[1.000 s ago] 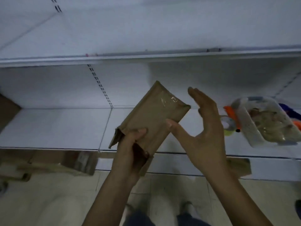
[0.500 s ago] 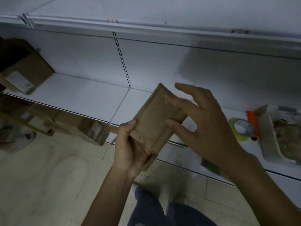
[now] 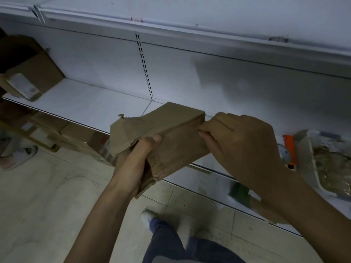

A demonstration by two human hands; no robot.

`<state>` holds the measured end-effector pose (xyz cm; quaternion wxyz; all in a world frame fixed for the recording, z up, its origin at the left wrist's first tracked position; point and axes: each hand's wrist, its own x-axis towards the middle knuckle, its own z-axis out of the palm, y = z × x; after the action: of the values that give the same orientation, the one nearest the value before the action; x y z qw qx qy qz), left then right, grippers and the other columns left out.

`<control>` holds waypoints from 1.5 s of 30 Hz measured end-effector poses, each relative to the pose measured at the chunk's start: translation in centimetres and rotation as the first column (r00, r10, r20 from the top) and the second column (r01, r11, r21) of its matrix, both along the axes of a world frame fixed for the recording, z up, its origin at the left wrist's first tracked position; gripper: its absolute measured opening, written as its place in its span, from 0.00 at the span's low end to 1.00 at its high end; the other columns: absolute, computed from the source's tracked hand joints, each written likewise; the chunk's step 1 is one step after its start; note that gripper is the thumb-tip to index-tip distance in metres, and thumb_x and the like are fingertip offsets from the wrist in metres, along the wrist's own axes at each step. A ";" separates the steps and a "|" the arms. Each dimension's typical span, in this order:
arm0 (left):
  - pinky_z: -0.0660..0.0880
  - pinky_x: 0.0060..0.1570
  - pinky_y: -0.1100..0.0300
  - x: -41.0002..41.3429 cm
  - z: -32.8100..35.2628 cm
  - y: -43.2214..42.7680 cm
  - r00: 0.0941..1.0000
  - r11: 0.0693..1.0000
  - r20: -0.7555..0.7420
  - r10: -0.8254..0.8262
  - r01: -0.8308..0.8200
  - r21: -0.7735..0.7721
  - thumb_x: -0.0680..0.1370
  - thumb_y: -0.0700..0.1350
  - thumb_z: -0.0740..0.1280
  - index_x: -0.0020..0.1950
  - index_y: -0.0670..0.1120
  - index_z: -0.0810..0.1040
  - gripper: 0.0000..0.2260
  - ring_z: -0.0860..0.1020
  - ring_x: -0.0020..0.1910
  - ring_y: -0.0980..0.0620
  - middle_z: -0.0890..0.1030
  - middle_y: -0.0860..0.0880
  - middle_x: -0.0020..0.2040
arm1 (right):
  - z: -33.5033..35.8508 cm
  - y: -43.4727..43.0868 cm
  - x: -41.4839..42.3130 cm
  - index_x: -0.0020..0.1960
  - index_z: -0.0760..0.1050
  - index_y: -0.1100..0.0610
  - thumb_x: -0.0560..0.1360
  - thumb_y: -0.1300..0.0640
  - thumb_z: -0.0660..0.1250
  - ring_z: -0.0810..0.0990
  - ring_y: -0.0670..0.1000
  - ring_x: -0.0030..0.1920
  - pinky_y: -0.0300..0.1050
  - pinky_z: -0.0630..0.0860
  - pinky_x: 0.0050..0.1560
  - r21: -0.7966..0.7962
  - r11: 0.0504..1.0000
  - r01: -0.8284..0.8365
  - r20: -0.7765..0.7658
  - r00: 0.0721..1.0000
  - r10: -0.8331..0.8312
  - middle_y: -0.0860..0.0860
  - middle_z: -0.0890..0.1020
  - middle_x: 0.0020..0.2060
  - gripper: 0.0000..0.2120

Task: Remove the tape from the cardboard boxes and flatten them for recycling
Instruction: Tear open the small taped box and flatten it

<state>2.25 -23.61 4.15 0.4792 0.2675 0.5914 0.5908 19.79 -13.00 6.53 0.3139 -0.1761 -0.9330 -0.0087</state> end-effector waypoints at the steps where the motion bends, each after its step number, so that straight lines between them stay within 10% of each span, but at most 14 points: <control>1: 0.77 0.57 0.51 0.2 0.1 0.1 0.999 0.999 -0.037 -0.017 0.016 -0.033 0.69 0.48 0.71 0.62 0.40 0.77 0.23 0.78 0.60 0.43 0.79 0.39 0.61 | 0.2 0.0 0.1 0.39 0.81 0.65 0.72 0.62 0.66 0.77 0.56 0.25 0.49 0.77 0.25 -0.034 0.999 0.022 0.026 0.999 -0.021 0.59 0.81 0.30 0.08; 7: 0.74 0.25 0.64 0.6 0.0 0.2 0.983 0.997 0.168 0.073 -0.079 0.028 0.60 0.50 0.71 0.45 0.42 0.82 0.18 0.80 0.29 0.51 0.83 0.44 0.37 | 1.0 0.4 0.7 0.39 0.76 0.60 0.72 0.58 0.61 0.71 0.48 0.30 0.44 0.74 0.26 -0.240 0.960 -0.146 0.041 0.986 0.160 0.52 0.76 0.36 0.07; 11: 0.73 0.24 0.66 0.8 -0.2 1.2 0.987 0.993 0.107 0.118 -0.120 0.015 0.70 0.43 0.69 0.32 0.45 0.83 0.08 0.78 0.26 0.54 0.80 0.47 0.29 | -0.2 0.5 0.9 0.39 0.78 0.64 0.73 0.60 0.60 0.73 0.52 0.24 0.45 0.74 0.20 -0.047 0.990 -0.135 0.082 0.987 0.138 0.58 0.79 0.36 0.11; 22: 0.74 0.25 0.66 0.5 0.0 2.2 0.996 0.998 0.080 0.050 -0.052 0.021 0.76 0.40 0.66 0.32 0.45 0.83 0.12 0.80 0.28 0.53 0.82 0.47 0.31 | -2.3 1.0 1.0 0.45 0.80 0.58 0.74 0.60 0.66 0.71 0.40 0.37 0.34 0.69 0.39 -0.493 0.859 -0.141 -0.073 0.990 0.121 0.45 0.73 0.40 0.04; 25: 0.75 0.24 0.61 0.1 -0.4 2.5 0.976 0.994 0.208 0.069 -0.050 -0.096 0.73 0.47 0.67 0.30 0.48 0.83 0.12 0.80 0.26 0.52 0.81 0.48 0.29 | -1.7 1.6 1.5 0.42 0.76 0.53 0.73 0.64 0.65 0.75 0.43 0.43 0.36 0.73 0.44 -0.731 0.615 -0.295 -0.273 0.953 0.133 0.46 0.74 0.41 0.07; 27: 0.78 0.28 0.57 0.0 -0.8 2.7 0.952 0.993 0.299 0.071 -0.038 -0.116 0.67 0.51 0.69 0.31 0.48 0.85 0.09 0.81 0.29 0.50 0.82 0.47 0.32 | -1.4 2.1 2.0 0.42 0.75 0.55 0.73 0.67 0.61 0.77 0.47 0.43 0.40 0.75 0.46 -0.838 0.131 -0.529 -0.540 0.838 -0.074 0.48 0.78 0.41 0.09; 29: 0.79 0.34 0.55 0.1 -1.3 3.0 0.933 0.995 0.353 0.067 -0.036 -0.093 0.64 0.52 0.71 0.34 0.48 0.86 0.09 0.82 0.33 0.48 0.83 0.46 0.35 | -1.8 2.3 2.1 0.40 0.74 0.58 0.73 0.65 0.61 0.79 0.49 0.42 0.41 0.76 0.43 -0.597 -0.299 -0.745 -0.625 0.665 -0.409 0.51 0.79 0.39 0.06; 30: 0.78 0.37 0.54 0.2 -1.5 3.2 0.934 0.996 0.352 0.060 -0.033 -0.084 0.64 0.52 0.72 0.35 0.48 0.86 0.09 0.82 0.34 0.48 0.83 0.46 0.37 | -2.2 2.3 1.9 0.36 0.74 0.58 0.71 0.64 0.62 0.78 0.49 0.40 0.40 0.76 0.42 -0.484 -0.348 -0.803 -0.589 0.593 -0.549 0.51 0.78 0.36 0.06; 34: 0.78 0.30 0.56 0.0 -2.2 3.9 0.948 0.999 0.314 0.053 -0.054 -0.005 0.67 0.51 0.70 0.35 0.49 0.86 0.08 0.82 0.32 0.50 0.83 0.48 0.36 | -3.4 1.7 1.3 0.28 0.76 0.59 0.69 0.58 0.66 0.80 0.51 0.34 0.41 0.78 0.41 -0.377 -0.264 -0.888 -0.420 0.418 -0.806 0.52 0.78 0.29 0.11; 37: 0.78 0.28 0.57 -0.7 -2.7 3.7 0.945 0.996 0.325 0.041 -0.065 0.061 0.69 0.51 0.65 0.38 0.48 0.86 0.12 0.83 0.35 0.51 0.84 0.48 0.38 | -3.9 1.4 1.0 0.41 0.81 0.57 0.65 0.44 0.73 0.84 0.53 0.40 0.46 0.81 0.44 -0.605 -0.272 -0.748 -0.374 0.569 -0.733 0.54 0.83 0.38 0.16; 40: 0.80 0.34 0.56 -1.6 -3.0 3.4 0.934 0.995 0.356 0.019 -0.053 0.084 0.69 0.52 0.64 0.40 0.49 0.87 0.13 0.84 0.40 0.51 0.85 0.49 0.42 | -4.5 0.9 1.0 0.46 0.76 0.52 0.62 0.48 0.76 0.83 0.53 0.47 0.47 0.80 0.49 -0.874 -0.050 -0.484 -0.392 0.761 -0.517 0.52 0.84 0.43 0.16; 45: 0.80 0.30 0.53 -1.5 -2.8 4.0 0.957 0.989 0.283 0.063 -0.022 -0.145 0.66 0.58 0.70 0.39 0.48 0.86 0.15 0.84 0.35 0.46 0.85 0.45 0.37 | -3.9 0.7 0.8 0.41 0.79 0.46 0.65 0.57 0.73 0.82 0.48 0.39 0.43 0.78 0.44 -0.815 0.012 -0.579 -0.519 0.721 -0.459 0.50 0.84 0.37 0.08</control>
<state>0.78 -19.60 1.37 0.5647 0.1321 0.5615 0.5903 20.55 -12.33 2.65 0.4131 -0.2841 -0.4655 0.7294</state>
